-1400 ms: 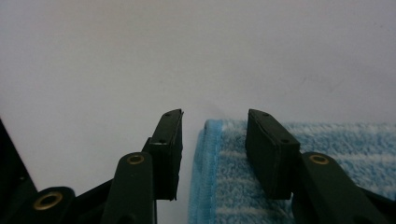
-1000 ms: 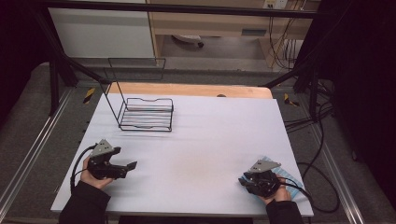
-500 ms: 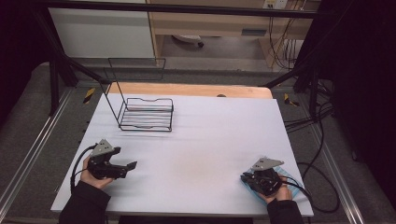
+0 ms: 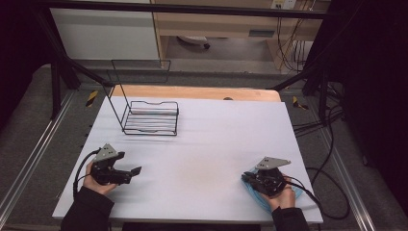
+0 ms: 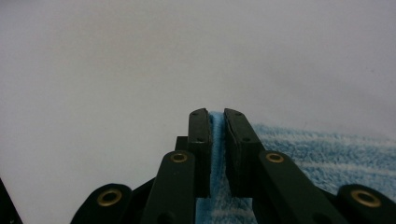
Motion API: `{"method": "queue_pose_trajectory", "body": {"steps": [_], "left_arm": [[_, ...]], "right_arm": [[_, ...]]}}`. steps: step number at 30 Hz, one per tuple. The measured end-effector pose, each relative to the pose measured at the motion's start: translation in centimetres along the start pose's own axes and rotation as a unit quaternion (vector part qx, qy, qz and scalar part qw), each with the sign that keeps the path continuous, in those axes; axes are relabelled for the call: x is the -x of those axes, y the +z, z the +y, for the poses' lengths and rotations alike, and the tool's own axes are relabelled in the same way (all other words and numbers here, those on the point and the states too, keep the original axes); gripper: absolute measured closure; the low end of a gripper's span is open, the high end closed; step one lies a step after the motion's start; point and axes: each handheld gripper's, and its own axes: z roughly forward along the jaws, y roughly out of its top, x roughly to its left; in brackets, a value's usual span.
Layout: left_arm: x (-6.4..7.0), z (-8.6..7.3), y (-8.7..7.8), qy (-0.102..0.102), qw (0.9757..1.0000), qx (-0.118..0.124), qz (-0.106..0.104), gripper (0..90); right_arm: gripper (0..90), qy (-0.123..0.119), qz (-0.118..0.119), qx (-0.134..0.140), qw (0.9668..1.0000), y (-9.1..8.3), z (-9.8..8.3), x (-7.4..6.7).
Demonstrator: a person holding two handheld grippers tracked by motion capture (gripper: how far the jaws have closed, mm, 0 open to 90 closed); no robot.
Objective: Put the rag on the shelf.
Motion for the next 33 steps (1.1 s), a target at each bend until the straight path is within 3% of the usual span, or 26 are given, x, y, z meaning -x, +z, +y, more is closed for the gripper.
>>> {"method": "queue_pose_trajectory", "body": {"steps": [16,33], "left_arm": [[-0.1,0.0,0.0,0.001,1.0000,-0.001,0.000,8.2],[-0.1,0.0,0.1,0.001,1.0000,-0.002,-0.001,8.2]], "right_arm": [[82.4,0.008,0.017,0.019,0.9996,2.1,3.3,-1.0],[82.6,0.002,0.034,0.017,0.9993,6.0,6.9,-2.9]]}}
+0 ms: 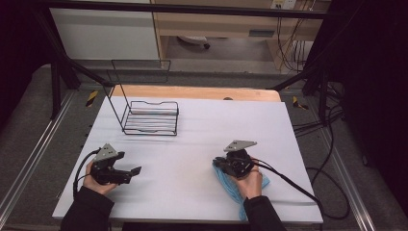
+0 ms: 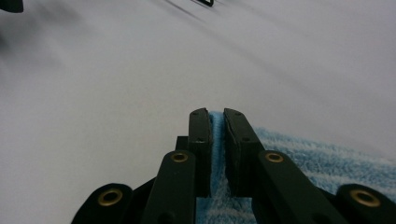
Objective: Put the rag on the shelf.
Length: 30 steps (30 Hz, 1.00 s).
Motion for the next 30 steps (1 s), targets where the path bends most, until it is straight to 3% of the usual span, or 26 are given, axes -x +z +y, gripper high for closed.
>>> {"method": "queue_pose_trajectory", "body": {"steps": [13,30], "left_arm": [[0.0,0.0,0.0,0.000,1.0000,0.000,-0.001,8.2],[0.0,0.0,0.1,0.003,1.0000,-0.001,-0.002,8.2]], "right_arm": [[82.6,0.006,0.001,0.016,0.9999,3.4,2.4,-0.5],[82.5,0.011,-0.005,-0.004,0.9999,8.7,4.5,-1.2]]}}
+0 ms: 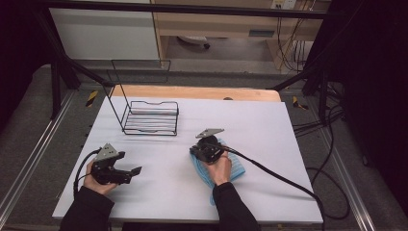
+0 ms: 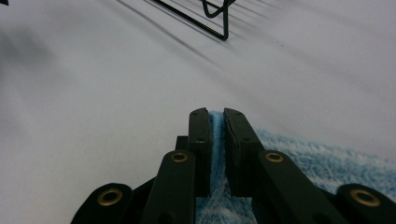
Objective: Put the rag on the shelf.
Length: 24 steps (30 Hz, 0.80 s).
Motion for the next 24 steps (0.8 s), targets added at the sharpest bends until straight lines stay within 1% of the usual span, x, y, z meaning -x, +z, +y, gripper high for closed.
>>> {"method": "queue_pose_trajectory", "body": {"steps": [1,6,9,10,12,13,16,18,19,22,24], "left_arm": [[0.0,0.0,0.0,0.000,1.0000,0.000,0.000,8.2],[0.0,0.0,0.1,0.000,1.0000,-0.001,-0.001,8.2],[0.1,0.0,0.1,0.000,1.0000,-0.001,-0.001,8.2],[0.1,0.0,0.1,0.000,1.0000,-0.001,-0.001,8.2],[0.1,0.0,0.1,0.000,1.0000,-0.001,-0.001,8.2],[0.1,0.0,0.1,0.000,1.0000,-0.001,-0.001,8.2],[0.1,0.0,0.1,-0.001,1.0000,-0.002,-0.001,8.2],[0.1,0.1,0.1,0.000,1.0000,-0.002,0.000,8.2],[0.1,0.1,0.1,-0.001,1.0000,-0.001,0.000,8.2],[0.2,0.0,0.2,0.000,1.0000,-0.003,0.000,8.2],[0.2,0.0,0.2,-0.001,1.0000,-0.004,0.000,8.2]], "right_arm": [[82.4,-0.003,-0.001,0.000,1.0000,0.3,0.0,0.0],[81.8,-0.005,0.001,-0.005,1.0000,1.2,-0.1,-0.1],[78.9,-0.007,0.005,-0.006,0.9999,1.5,-0.3,-0.1],[76.2,-0.006,0.007,-0.005,0.9999,1.5,-0.3,-0.1],[65.5,0.000,0.017,-0.001,0.9998,1.4,-0.2,-0.1],[62.3,0.001,0.021,0.003,0.9998,1.2,-0.1,-0.2],[46.4,-0.005,0.025,0.021,0.9995,0.2,0.4,-0.3],[35.6,-0.017,0.020,0.026,0.9993,-0.9,0.7,-0.3],[32.1,-0.022,0.016,0.030,0.9992,-1.5,0.8,-0.3],[24.9,-0.023,0.025,0.035,0.9988,-3.3,0.6,-0.1],[25.2,-0.030,0.024,0.031,0.9988,-4.5,0.0,0.0]]}}
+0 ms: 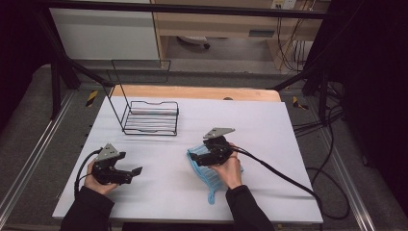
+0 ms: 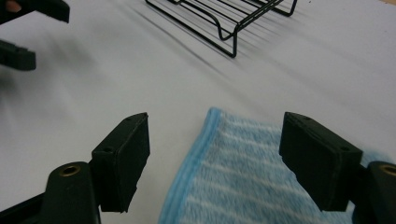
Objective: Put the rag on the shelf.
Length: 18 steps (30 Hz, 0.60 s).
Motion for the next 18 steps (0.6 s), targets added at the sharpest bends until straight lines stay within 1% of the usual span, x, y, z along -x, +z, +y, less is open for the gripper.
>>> {"method": "queue_pose_trajectory", "body": {"steps": [2,4,6,9,12,16,18], "left_arm": [[0.0,0.0,0.0,0.001,1.0000,0.000,0.001,8.2],[0.0,0.0,0.0,0.001,1.0000,-0.001,0.000,8.2],[0.0,0.1,0.1,0.000,1.0000,-0.001,0.000,8.2],[0.1,0.1,0.2,0.001,1.0000,-0.003,-0.001,8.2],[0.2,0.1,0.2,0.002,1.0000,-0.003,-0.001,8.2],[0.2,0.1,0.1,0.003,1.0000,-0.001,-0.002,8.3],[0.2,0.1,0.1,0.002,1.0000,-0.002,-0.002,8.2]], "right_arm": [[25.2,-0.005,0.000,-0.001,1.0000,-1.2,-0.8,0.0],[27.4,-0.005,0.001,-0.003,1.0000,-2.2,-1.8,0.0],[32.3,-0.005,0.005,-0.008,0.9999,-3.0,-2.8,-0.1],[38.1,-0.012,0.015,-0.023,0.9995,-3.8,-4.4,-0.6],[45.1,-0.022,0.029,-0.040,0.9986,-3.9,-5.8,-1.3],[48.3,-0.033,0.026,-0.064,0.9971,-3.2,-7.0,-1.9],[48.7,-0.039,0.021,-0.068,0.9967,-2.8,-7.3,-2.1]]}}
